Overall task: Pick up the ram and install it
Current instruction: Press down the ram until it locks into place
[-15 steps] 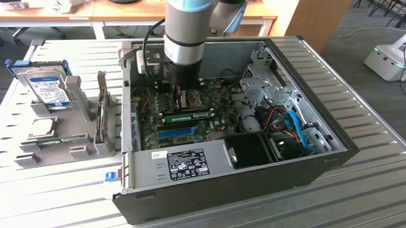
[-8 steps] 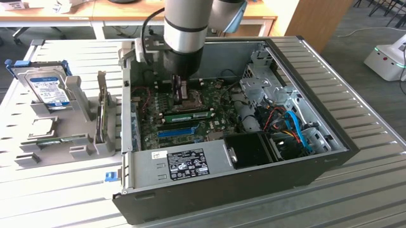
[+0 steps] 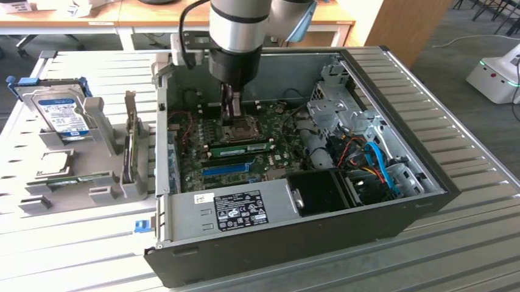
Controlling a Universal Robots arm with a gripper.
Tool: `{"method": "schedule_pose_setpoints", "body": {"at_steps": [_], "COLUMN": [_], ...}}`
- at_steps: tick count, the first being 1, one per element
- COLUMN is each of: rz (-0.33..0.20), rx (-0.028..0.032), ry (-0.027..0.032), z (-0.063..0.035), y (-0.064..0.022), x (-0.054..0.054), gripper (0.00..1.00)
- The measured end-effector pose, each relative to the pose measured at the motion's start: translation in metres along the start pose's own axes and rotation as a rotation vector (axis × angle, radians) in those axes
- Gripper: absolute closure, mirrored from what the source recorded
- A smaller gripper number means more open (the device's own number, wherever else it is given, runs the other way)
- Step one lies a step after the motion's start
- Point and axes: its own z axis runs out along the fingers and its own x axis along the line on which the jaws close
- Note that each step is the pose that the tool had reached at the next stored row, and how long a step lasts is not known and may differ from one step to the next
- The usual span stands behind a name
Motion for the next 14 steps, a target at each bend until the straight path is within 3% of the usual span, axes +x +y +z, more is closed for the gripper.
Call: {"method": "schedule_pose_setpoints", "body": {"at_steps": [9,14], "rz": [0.000,0.000], "rx": [0.0000,0.0001], "ry": [0.0014,0.0018], "z": [-0.0192,-0.0202], "y": [0.0008,0.0009], "x": [-0.002,-0.002], "gripper": [0.89,0.89]}}
